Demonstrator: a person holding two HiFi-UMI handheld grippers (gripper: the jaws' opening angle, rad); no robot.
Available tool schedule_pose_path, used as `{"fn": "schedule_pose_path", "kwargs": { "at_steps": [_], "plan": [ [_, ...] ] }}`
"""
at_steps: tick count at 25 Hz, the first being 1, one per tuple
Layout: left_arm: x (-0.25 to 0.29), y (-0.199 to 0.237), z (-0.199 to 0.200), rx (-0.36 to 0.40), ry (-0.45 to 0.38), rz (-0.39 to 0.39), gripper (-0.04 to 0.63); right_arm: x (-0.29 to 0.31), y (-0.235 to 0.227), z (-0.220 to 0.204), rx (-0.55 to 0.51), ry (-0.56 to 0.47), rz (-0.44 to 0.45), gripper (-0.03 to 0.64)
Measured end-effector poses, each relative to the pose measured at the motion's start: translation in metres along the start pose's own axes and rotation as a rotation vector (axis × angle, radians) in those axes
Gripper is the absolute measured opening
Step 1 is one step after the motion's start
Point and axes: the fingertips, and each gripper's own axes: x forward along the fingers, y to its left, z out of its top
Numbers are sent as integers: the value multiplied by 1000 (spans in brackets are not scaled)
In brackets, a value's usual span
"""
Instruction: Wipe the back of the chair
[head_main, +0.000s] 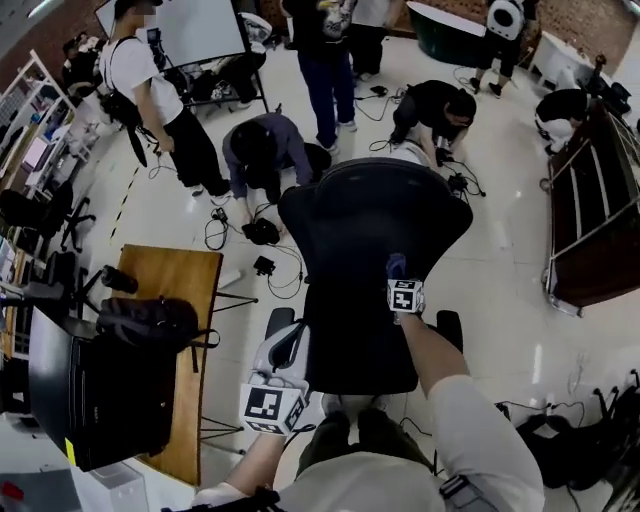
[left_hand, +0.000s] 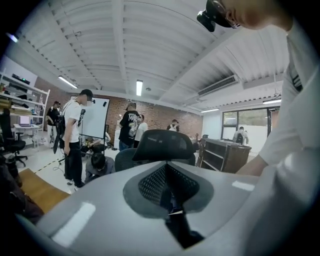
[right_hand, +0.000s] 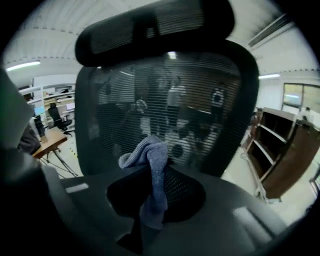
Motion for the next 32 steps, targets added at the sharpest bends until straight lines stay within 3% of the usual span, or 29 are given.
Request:
{"fn": "schedule_pose_path", "kwargs": {
  "at_steps": [4,10,12,16,20,23,28,32],
  "plan": [
    [13,-22,-5,-3,18,-79,55,-39,-118,-18,68,33,-163,51],
    [31,-37,-29,-13,65,-130,55,-47,-133,-6,149,-38,-180,51],
    [26,-35,-25,-6,47,-118,55,-49,-108,3,149,-82,-167,51],
    [6,-18,-17,-13,24,-71,57,-45,14,6,51,-128,6,51],
    [10,8,-10,-20,7,-4,57,-8,140,-2,-11,-60,179,49],
    [21,23,-13,-9,21,50,57,39,207,-9,-78,-2,284,48],
    [4,62,-58,-21,67,179,57,107,253,-55,-93,67,330,48],
    [12,77,-109,-11,69,161,57,146,247,-79,-92,42,302,49]
  ]
}}
